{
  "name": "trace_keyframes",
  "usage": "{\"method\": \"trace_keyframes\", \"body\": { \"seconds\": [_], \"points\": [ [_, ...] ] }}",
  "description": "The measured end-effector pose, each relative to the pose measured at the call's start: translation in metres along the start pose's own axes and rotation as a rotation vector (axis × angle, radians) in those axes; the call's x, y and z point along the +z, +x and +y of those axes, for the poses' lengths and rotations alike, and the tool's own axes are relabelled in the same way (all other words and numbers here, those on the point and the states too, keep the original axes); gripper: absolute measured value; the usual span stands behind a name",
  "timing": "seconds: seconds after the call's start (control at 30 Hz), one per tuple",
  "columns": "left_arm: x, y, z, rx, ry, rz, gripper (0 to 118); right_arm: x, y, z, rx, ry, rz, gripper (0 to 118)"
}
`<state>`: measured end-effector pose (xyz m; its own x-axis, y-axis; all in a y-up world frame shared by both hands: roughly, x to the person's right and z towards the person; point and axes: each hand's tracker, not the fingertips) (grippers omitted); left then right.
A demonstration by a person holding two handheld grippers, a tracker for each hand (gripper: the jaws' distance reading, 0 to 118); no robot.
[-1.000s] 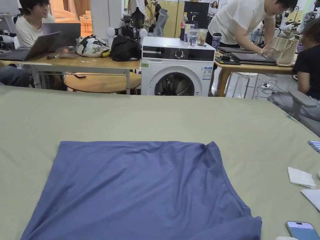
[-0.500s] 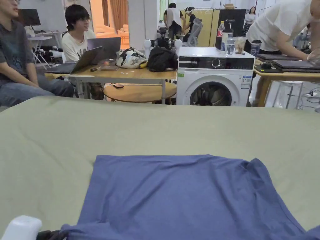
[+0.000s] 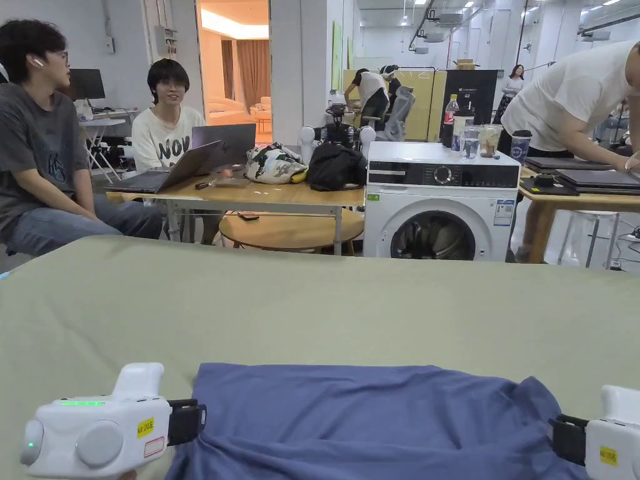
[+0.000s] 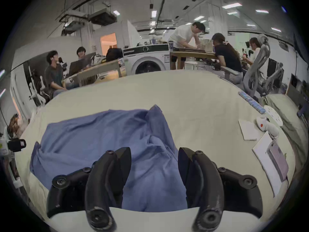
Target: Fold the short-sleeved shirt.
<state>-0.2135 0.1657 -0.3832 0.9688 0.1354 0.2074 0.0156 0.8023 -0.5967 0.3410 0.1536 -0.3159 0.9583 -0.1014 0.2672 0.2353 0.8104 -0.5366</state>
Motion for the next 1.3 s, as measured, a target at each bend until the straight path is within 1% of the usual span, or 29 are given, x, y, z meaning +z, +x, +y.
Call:
{"method": "trace_keyframes", "body": {
  "seconds": [0.07,0.1,0.2,0.3,0.33,0.37,0.4,0.43,0.47,0.5,0.53,0.57,0.6,0.77,0.8,0.83,0.87,0.9,0.97,1.03,1.13,1.17,1.2,1.27,1.3],
  "points": [
    [0.007,0.008,0.001,-0.003,0.017,0.0,57,0.008,-0.001,-0.003,0.001,0.025,0.031,60],
    [0.01,0.012,0.002,-0.012,0.028,-0.007,57,0.012,-0.003,-0.006,0.013,0.039,0.05,60],
    [0.015,0.023,0.003,-0.049,0.046,-0.036,57,0.023,-0.014,-0.01,0.077,0.059,0.064,60],
    [0.021,0.035,0.006,-0.062,0.053,-0.056,57,0.032,-0.022,-0.013,0.101,0.077,0.077,59],
    [0.023,0.039,0.006,-0.063,0.055,-0.061,57,0.035,-0.023,-0.013,0.1,0.085,0.087,49],
    [0.024,0.042,0.006,-0.061,0.056,-0.065,54,0.037,-0.023,-0.013,0.096,0.084,0.09,34],
    [0.025,0.044,0.006,-0.056,0.054,-0.083,45,0.038,-0.025,-0.012,0.088,0.08,0.099,15],
    [0.026,0.046,0.007,-0.053,0.052,-0.11,20,0.039,-0.025,-0.012,0.081,0.074,0.108,0],
    [0.028,0.048,0.006,-0.057,0.049,-0.145,0,0.04,-0.025,-0.013,0.079,0.069,0.115,0],
    [0.029,0.052,0.004,-0.071,0.05,-0.139,0,0.042,-0.024,-0.016,0.076,0.071,0.121,0],
    [0.032,0.057,0.002,-0.103,0.083,-0.092,0,0.042,-0.025,-0.016,0.071,0.067,0.126,0],
    [0.034,0.06,0.001,-0.11,0.076,-0.096,0,0.043,-0.025,-0.017,0.069,0.062,0.133,0],
    [0.035,0.059,0.002,-0.106,0.064,-0.133,0,0.044,-0.026,-0.019,0.069,0.063,0.132,0],
    [0.04,0.054,0.002,-0.063,0.052,-0.13,0,0.045,-0.028,-0.024,0.055,0.053,0.143,0],
    [0.038,0.048,0.002,-0.019,0.002,-0.11,2,0.045,-0.029,-0.024,0.059,0.046,0.148,0],
    [0.036,0.041,0.002,0.024,-0.057,-0.098,24,0.046,-0.029,-0.027,0.064,0.036,0.159,0],
    [0.035,0.032,-0.005,0.05,-0.076,-0.094,41,0.047,-0.028,-0.03,0.063,0.028,0.18,0],
    [0.034,0.026,-0.012,0.047,-0.086,-0.105,46,0.049,-0.026,-0.033,0.063,0.019,0.197,0],
    [0.03,0.017,-0.026,0.033,-0.099,-0.069,47,0.053,-0.024,-0.037,0.056,0.004,0.206,0],
    [0.017,0.007,-0.037,0.071,-0.159,-0.002,47,0.057,-0.017,-0.042,0.046,-0.003,0.215,0],
    [-0.003,-0.005,-0.051,0.165,-0.242,-0.029,47,0.064,-0.004,-0.046,0.035,-0.012,0.211,0],
    [-0.011,-0.005,-0.055,0.167,-0.269,-0.032,46,0.067,0.001,-0.048,0.035,-0.012,0.205,0],
    [-0.018,-0.004,-0.059,0.156,-0.297,-0.033,40,0.068,0.007,-0.049,0.032,-0.015,0.194,0],
    [-0.028,0.004,-0.066,0.092,-0.305,-0.008,22,0.07,0.019,-0.05,0.025,-0.022,0.173,0],
    [-0.027,0.011,-0.067,0.036,-0.273,0.034,7,0.071,0.025,-0.051,0.02,-0.026,0.157,0]
  ]
}}
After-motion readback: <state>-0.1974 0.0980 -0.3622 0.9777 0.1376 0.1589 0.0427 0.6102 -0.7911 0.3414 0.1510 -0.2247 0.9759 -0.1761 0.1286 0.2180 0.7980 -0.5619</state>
